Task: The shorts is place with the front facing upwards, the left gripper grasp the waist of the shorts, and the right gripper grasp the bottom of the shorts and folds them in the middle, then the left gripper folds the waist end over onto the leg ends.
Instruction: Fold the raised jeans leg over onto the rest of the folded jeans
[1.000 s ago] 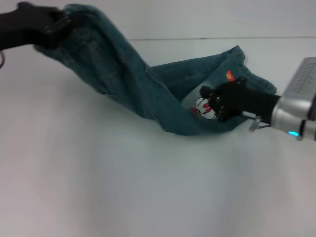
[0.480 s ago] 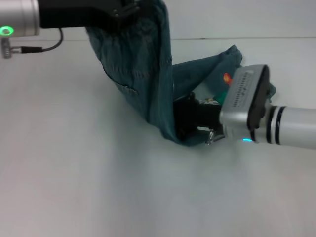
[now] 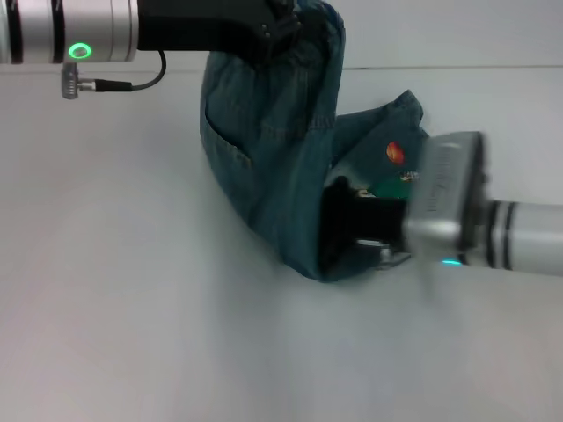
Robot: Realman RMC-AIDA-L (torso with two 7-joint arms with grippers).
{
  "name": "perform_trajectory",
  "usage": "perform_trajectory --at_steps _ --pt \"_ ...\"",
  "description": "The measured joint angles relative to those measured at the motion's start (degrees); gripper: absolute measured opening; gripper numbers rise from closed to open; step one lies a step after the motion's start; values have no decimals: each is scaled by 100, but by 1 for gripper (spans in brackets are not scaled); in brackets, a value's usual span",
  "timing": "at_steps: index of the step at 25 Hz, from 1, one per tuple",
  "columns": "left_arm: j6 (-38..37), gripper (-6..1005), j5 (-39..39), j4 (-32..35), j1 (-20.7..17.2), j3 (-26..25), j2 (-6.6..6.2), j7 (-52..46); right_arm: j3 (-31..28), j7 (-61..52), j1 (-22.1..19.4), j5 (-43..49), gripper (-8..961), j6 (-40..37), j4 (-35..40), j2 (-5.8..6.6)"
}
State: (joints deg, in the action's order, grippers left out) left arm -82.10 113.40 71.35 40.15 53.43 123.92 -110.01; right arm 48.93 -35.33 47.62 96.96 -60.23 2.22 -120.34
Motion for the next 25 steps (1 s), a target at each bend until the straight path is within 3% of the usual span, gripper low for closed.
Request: perform_trajectory --at_steps 3,8,13,17,24,25 --pt "189 34 3 -86 -2 183 0 15 120 -457 -741 26 -2 -608 906 71" --pt "944 34 -38 -389 7 877 14 39 194 -1298 -2460 46 -2 -1606 2990 132" --pt "2026 34 -163 -890 212 1836 42 38 164 -1642 -3457 57 -2 -2689 3750 446" --pt "3090 34 -537 -1526 524 2645 51 60 78 -1628 -3654 272 -2 -3035 3775 515" --pt "4085 36 -1031 -2233 958 3714 69 75 -201 -1689 -3403 954 0 -2899 3785 336" --pt "4125 78 -1087 -2239 951 3795 70 88 -217 -1717 -3351 1021 0 -2857 3785 316"
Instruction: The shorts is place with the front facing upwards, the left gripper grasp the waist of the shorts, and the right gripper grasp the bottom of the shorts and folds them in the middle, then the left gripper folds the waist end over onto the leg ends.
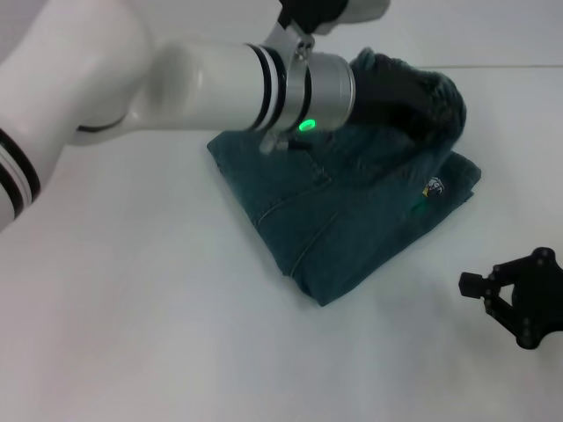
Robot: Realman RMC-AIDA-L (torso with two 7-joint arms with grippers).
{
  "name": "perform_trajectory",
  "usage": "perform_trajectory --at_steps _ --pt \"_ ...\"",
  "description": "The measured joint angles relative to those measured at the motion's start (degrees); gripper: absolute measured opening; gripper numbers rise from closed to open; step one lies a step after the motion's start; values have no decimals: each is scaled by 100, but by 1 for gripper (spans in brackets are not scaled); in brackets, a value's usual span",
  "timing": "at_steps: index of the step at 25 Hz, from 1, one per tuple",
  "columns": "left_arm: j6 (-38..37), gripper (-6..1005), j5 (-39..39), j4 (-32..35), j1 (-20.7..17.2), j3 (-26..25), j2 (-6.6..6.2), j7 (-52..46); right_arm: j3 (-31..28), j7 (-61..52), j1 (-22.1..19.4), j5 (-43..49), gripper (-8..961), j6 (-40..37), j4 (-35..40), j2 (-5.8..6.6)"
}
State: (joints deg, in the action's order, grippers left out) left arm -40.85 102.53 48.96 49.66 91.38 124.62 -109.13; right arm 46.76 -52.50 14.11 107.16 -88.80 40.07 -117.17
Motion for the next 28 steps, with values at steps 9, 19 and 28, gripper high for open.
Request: perform_trajectory --at_steps 9,19,28 --pt "-228 304 -40 171 -426 137 0 253 -19 -89 304 306 6 129 6 -112" --pt "-2400 658 -425 629 -1721 -1778 -1 1904 -66 -324 351 316 13 56 11 -77" --pt "-5087 907 -207 -54 -3080 -4291 -61 3847 -96 -627 150 508 19 -572 449 -64"
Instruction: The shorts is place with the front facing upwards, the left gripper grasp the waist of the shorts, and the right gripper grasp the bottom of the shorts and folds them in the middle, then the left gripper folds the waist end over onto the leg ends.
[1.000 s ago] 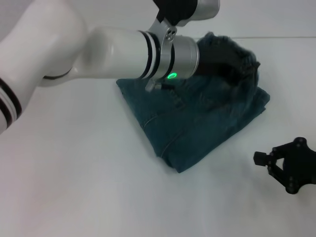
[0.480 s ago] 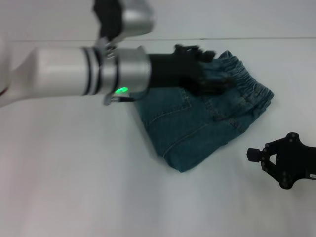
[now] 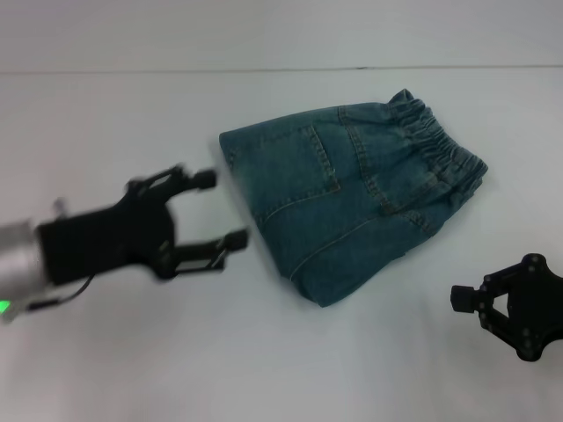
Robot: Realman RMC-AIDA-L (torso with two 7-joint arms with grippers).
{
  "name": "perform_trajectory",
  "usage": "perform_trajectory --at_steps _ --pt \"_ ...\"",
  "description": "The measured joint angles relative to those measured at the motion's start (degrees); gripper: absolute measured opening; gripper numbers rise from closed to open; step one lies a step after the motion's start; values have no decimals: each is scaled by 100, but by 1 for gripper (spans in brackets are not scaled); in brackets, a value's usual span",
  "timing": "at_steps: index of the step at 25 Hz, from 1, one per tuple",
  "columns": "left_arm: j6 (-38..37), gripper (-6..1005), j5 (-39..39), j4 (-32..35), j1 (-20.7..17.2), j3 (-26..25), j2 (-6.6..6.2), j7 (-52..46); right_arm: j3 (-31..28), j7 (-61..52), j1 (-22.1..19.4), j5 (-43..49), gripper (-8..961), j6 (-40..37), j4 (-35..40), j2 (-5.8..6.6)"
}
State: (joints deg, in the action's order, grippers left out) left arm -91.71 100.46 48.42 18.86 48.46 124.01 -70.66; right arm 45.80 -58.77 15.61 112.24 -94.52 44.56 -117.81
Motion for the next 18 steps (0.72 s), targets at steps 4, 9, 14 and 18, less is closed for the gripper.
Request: perform_trajectory --at_steps 4,9,14,18 --pt "-822 923 814 -279 -316 -1125 -20 526 -17 -48 -94 5 22 -277 133 -27" --pt "-1267 923 1766 -415 -525 -1764 -36 739 -26 17 -127 231 145 -699 138 -37" --pt "-1469 923 1958 -499 -702 -2050 -17 1021 -44 86 -119 346 438 -711 100 -73" --pt "-1763 922 2126 -495 -724 -2146 -28 1116 -44 289 -71 349 466 -682 76 -137"
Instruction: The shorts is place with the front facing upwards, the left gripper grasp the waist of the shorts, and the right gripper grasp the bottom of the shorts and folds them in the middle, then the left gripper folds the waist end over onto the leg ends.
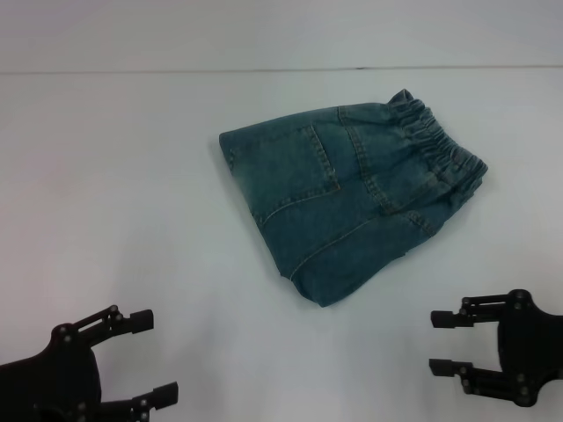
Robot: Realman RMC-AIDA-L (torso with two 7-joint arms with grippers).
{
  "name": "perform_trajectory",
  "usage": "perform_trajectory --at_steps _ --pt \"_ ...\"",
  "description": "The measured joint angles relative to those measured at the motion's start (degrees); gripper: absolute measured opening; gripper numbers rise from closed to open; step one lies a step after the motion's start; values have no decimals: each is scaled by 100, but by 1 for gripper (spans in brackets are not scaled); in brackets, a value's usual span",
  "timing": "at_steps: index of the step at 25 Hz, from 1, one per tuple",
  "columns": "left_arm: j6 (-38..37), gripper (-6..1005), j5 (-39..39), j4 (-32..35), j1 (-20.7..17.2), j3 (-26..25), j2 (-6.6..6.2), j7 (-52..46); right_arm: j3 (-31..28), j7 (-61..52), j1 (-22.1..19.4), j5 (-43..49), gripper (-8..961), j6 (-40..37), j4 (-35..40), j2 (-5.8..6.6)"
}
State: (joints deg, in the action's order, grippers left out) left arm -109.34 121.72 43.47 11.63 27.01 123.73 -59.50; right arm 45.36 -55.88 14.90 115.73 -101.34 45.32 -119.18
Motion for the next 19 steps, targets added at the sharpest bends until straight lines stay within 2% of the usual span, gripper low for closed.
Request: perform_trajectory --at_steps 10,19 --pt "-82 922 294 -12 46 -106 -22 35 134 201 374 178 516 265 -531 -35" --pt "-57 923 304 -23 41 -146 -19 21 248 237 398 179 516 220 -561 -30"
